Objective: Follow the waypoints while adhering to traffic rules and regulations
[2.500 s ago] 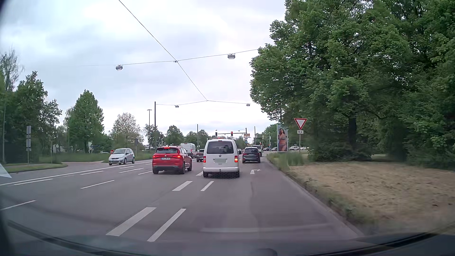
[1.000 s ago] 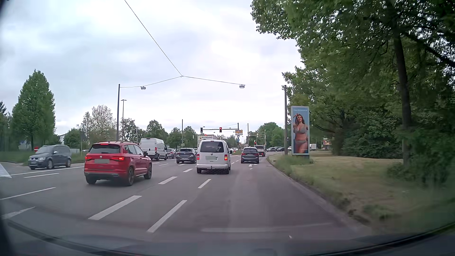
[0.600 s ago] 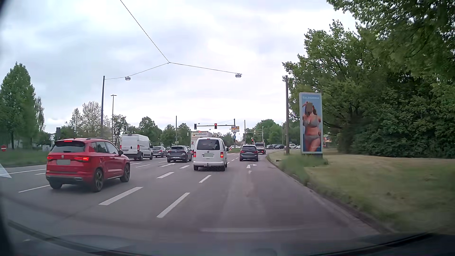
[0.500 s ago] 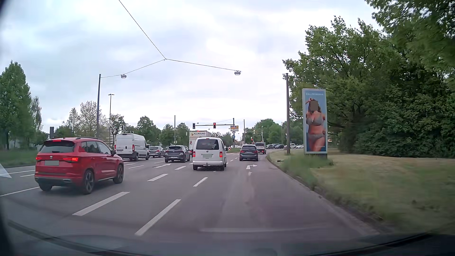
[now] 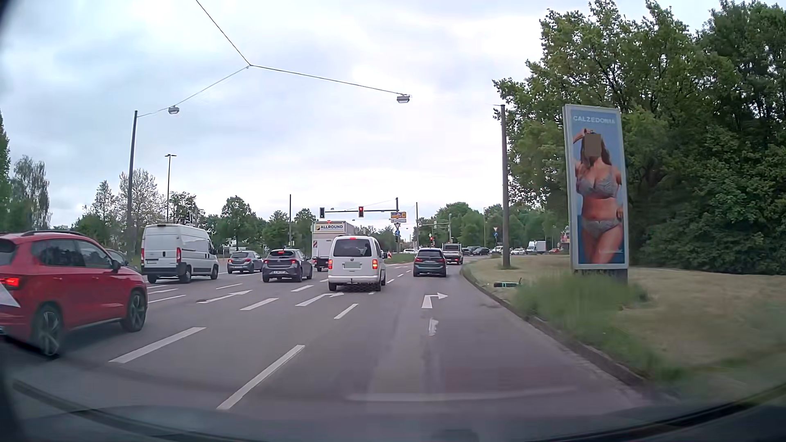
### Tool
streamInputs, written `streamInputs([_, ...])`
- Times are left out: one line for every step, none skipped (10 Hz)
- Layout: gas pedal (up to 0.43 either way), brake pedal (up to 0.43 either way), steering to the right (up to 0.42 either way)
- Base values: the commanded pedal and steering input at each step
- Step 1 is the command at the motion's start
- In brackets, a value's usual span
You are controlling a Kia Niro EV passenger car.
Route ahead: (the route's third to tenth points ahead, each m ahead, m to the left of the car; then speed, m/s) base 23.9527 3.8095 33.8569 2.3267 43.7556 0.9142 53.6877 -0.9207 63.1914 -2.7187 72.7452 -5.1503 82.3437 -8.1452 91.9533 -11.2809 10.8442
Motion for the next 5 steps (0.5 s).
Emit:
streamInputs([0.0,0.0,0.008])
streamInputs([0.0,0.0,0.008])
streamInputs([0.0,0.0,0.008])
streamInputs([0.0,0.0,0.008])
streamInputs([0.0,0.0,0.008])
